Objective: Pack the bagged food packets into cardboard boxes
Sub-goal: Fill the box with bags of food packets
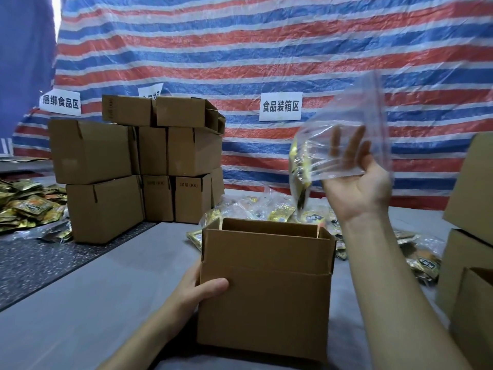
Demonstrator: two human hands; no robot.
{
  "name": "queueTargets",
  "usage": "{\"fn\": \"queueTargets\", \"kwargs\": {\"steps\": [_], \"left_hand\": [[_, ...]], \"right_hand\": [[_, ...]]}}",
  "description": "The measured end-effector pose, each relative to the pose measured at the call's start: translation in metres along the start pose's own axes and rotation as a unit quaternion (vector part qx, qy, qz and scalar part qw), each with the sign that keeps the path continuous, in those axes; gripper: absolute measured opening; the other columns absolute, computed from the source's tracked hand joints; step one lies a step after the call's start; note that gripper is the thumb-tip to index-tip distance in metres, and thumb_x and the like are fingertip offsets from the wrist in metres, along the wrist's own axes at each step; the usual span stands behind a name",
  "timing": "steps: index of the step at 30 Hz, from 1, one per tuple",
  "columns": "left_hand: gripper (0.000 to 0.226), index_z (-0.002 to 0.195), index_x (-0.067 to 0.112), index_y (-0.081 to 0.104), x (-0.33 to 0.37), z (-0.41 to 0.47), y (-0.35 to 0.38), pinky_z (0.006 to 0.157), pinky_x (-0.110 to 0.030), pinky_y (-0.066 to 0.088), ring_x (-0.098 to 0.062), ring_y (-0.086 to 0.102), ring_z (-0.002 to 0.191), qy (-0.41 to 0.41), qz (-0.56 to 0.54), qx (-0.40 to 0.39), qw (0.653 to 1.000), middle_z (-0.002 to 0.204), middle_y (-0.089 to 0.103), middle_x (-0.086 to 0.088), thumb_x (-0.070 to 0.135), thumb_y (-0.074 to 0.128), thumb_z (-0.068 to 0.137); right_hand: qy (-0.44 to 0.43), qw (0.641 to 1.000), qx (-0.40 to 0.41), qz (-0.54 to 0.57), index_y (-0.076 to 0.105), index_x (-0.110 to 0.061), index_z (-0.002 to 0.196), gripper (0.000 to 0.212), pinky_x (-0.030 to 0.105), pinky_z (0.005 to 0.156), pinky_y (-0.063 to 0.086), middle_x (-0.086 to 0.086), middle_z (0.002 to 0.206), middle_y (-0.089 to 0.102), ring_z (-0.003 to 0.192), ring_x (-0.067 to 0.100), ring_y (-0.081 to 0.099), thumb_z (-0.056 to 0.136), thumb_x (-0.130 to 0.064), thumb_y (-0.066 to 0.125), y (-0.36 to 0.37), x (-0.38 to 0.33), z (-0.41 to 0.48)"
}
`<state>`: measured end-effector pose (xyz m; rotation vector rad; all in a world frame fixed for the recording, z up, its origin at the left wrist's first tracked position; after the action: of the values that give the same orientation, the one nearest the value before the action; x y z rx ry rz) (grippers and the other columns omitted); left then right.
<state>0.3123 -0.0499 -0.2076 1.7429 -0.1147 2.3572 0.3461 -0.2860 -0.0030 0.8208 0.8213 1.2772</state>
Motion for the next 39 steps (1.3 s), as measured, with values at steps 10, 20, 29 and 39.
{"fn": "queueTargets", "kwargs": {"steps": [10,20,29,39], "left_hand": [[0.102,0.132,0.016,0.054,0.004,-0.001,0.0,0.08,-0.03,0.06,-0.027,0.072,0.109,-0.01,0.013,0.016,1.0,0.119,0.074,-0.007,0.062,0.093,0.049],[0.091,0.134,0.014,0.053,0.002,0.0,0.001,0.079,-0.029,0.06,-0.027,0.072,0.108,0.003,0.018,0.02,1.0,0.119,0.074,-0.008,0.042,0.092,0.056],[0.088,0.131,0.051,0.052,0.014,0.001,-0.015,0.098,-0.043,0.052,-0.02,0.065,0.118,0.081,0.123,0.076,0.986,0.129,0.067,0.003,0.041,0.091,0.053],[0.091,0.135,0.043,0.051,0.018,0.001,-0.017,0.093,-0.027,0.052,-0.012,0.064,0.119,0.102,0.168,0.089,0.977,0.127,0.068,0.009,0.043,0.091,0.054]], "right_hand": [[0.207,0.95,0.048,-0.23,0.06,-0.014,0.101,0.018,0.044,0.056,0.06,-0.005,0.076,0.058,0.06,0.016,0.07,0.105,-0.018,0.043,-0.026,0.043,-0.014],[0.265,0.847,-0.053,-0.458,0.065,-0.009,0.091,0.025,0.054,0.075,0.061,0.01,0.088,0.074,0.089,0.03,0.076,0.102,-0.022,0.047,-0.016,0.055,-0.027],[0.263,0.736,-0.129,-0.61,0.067,-0.008,0.101,0.035,0.042,0.079,0.062,0.009,0.107,0.076,0.099,0.03,0.074,0.104,-0.036,0.047,-0.026,0.064,-0.028],[0.329,0.62,-0.159,-0.694,0.074,-0.006,0.096,0.039,0.037,0.072,0.064,0.016,0.104,0.076,0.09,0.037,0.075,0.102,-0.037,0.052,-0.039,0.056,-0.037]]}}
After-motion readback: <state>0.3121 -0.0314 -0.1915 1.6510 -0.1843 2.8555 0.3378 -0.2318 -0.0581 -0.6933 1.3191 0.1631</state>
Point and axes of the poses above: each hand's wrist, its own z-axis towards the middle knuckle, its own y-axis out of the palm, x = y × z, the point moved 10 cm from there along z, towards the middle knuckle
